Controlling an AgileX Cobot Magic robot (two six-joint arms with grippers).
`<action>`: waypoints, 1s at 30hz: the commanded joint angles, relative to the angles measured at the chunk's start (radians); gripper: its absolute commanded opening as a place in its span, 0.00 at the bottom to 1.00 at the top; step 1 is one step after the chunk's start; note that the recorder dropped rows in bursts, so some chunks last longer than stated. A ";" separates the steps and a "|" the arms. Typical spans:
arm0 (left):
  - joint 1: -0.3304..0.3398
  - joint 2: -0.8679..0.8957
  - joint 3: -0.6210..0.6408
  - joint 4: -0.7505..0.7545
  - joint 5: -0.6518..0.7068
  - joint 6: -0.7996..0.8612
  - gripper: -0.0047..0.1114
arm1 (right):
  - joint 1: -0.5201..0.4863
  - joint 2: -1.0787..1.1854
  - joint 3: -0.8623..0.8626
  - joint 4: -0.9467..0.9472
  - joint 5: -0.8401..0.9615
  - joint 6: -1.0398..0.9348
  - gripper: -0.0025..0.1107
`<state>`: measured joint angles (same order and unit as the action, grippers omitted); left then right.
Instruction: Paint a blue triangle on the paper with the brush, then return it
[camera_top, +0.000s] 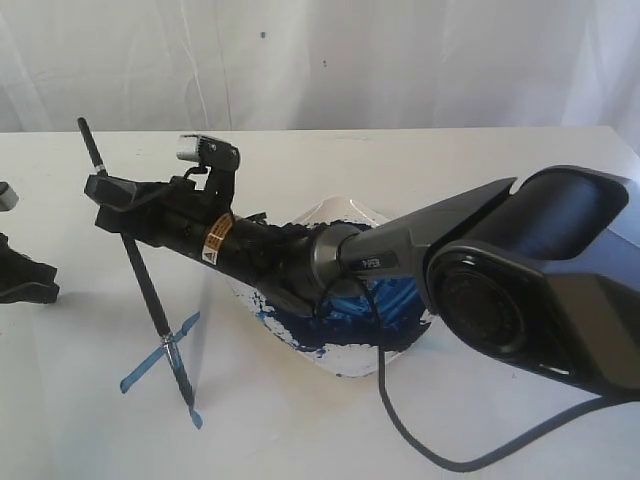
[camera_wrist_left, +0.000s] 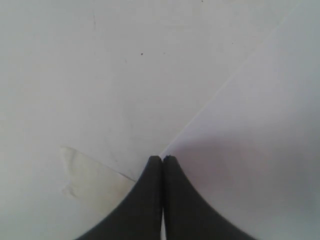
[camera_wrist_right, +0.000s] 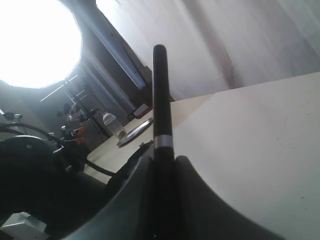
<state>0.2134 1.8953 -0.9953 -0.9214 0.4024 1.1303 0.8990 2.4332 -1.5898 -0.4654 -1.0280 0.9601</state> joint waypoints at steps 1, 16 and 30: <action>0.003 0.002 0.005 -0.020 0.015 0.002 0.04 | -0.003 0.000 -0.037 0.006 0.041 -0.054 0.02; 0.003 0.002 0.005 -0.019 0.017 0.002 0.04 | -0.009 0.002 -0.124 0.022 0.144 -0.101 0.02; 0.003 0.002 0.005 -0.019 0.017 0.002 0.04 | -0.011 0.000 -0.124 -0.164 0.088 0.126 0.02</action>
<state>0.2134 1.8953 -0.9953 -0.9214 0.4024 1.1303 0.8955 2.4346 -1.7109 -0.5772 -0.9363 1.0582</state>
